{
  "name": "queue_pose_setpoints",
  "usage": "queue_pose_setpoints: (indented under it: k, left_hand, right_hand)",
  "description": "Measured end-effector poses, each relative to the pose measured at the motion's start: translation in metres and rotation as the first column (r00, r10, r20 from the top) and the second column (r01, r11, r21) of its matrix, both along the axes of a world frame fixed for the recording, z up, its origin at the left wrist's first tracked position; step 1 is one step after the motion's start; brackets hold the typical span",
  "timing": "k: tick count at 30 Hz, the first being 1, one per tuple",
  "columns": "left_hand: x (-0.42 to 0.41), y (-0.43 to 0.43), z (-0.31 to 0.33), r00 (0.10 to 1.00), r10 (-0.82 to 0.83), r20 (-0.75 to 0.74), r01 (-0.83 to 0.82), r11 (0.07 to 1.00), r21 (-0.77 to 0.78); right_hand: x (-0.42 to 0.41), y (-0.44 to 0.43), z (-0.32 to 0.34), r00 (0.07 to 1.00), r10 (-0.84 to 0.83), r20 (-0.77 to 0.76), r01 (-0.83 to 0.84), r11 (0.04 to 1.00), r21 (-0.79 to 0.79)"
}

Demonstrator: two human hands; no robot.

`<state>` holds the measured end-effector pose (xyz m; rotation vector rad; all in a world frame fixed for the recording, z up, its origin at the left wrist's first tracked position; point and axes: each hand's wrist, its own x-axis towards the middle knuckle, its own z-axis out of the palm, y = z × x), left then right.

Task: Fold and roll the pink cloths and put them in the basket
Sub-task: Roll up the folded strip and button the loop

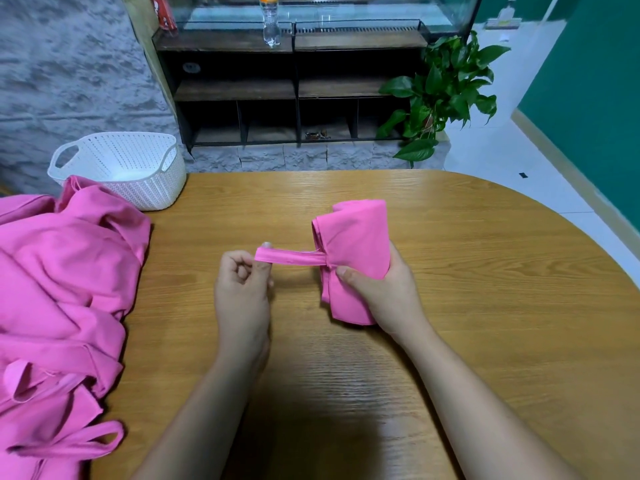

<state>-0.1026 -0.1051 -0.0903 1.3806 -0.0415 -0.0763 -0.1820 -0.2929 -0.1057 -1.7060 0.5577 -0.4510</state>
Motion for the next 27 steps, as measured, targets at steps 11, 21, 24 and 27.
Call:
queue_pose_setpoints:
  k: [11,21,24,27]
  left_hand:
    - [-0.020,-0.010,0.007,0.894,-0.352,-0.279,0.141,0.810,-0.569]
    - [-0.010,-0.004,0.025,0.955,-0.274,-0.117,0.264,0.960,-0.092]
    - [0.004,0.011,0.037,0.941,-0.335,-0.049,0.337,0.940,0.048]
    - [0.012,0.023,0.046,0.911,-0.411,-0.031,0.410,0.895,0.174]
  right_hand:
    - [-0.002,0.007,0.004,0.999,-0.037,-0.014,0.036,0.998,-0.053]
    - [-0.013,0.022,0.024,0.996,0.022,-0.088,-0.054,0.925,-0.376]
    - [-0.015,0.026,0.026,0.982,0.134,-0.132,-0.187,0.774,-0.605]
    - [-0.016,0.025,0.032,0.942,0.205,-0.264,-0.334,0.613,-0.716]
